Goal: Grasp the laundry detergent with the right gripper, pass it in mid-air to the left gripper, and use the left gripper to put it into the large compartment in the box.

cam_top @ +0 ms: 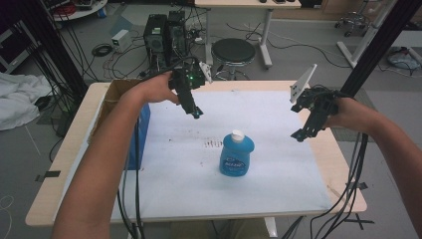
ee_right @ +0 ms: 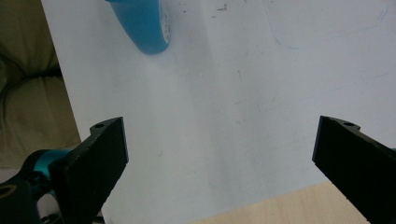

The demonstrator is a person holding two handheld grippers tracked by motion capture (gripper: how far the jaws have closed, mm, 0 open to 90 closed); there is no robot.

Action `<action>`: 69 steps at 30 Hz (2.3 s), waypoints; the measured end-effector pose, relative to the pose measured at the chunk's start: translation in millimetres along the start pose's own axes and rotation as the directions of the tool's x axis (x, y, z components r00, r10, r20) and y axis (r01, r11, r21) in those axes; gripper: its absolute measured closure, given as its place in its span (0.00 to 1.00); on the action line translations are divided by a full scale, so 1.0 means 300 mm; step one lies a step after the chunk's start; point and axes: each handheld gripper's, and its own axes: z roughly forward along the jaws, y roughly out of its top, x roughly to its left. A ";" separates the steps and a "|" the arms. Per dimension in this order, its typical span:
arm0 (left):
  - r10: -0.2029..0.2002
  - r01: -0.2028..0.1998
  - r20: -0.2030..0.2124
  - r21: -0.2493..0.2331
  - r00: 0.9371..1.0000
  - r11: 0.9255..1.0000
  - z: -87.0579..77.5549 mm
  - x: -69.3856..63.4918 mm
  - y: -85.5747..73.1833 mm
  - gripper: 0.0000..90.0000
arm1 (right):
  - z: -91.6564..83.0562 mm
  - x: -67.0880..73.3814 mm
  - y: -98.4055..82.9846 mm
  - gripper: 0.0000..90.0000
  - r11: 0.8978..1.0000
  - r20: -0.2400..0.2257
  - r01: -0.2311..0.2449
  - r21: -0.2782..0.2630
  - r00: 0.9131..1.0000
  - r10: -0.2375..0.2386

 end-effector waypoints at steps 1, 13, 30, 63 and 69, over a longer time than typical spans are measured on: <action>0.005 -0.005 0.001 0.002 1.000 1.000 0.002 -0.003 0.001 0.02 | 0.003 0.002 -0.003 0.03 1.000 -0.002 -0.002 -0.004 1.000 0.002; 0.028 -0.028 0.034 0.002 0.999 1.000 0.022 -0.032 -0.008 0.02 | 0.032 0.029 -0.025 0.03 0.995 -0.030 -0.022 -0.100 0.999 0.019; 0.067 -0.068 0.061 0.015 0.996 0.998 0.039 -0.062 -0.005 0.02 | 0.114 0.091 -0.064 0.03 0.963 -0.065 -0.044 -0.264 0.997 0.028; 0.045 -0.050 0.091 0.051 0.995 0.997 0.056 -0.069 -0.016 0.02 | 0.314 0.161 -0.043 0.03 0.880 -0.134 -0.063 -0.471 0.991 -0.001; 0.040 -0.045 0.088 0.050 0.995 0.998 0.058 -0.069 -0.021 0.02 | 0.351 0.161 -0.033 0.03 0.870 -0.144 -0.064 -0.489 0.990 -0.008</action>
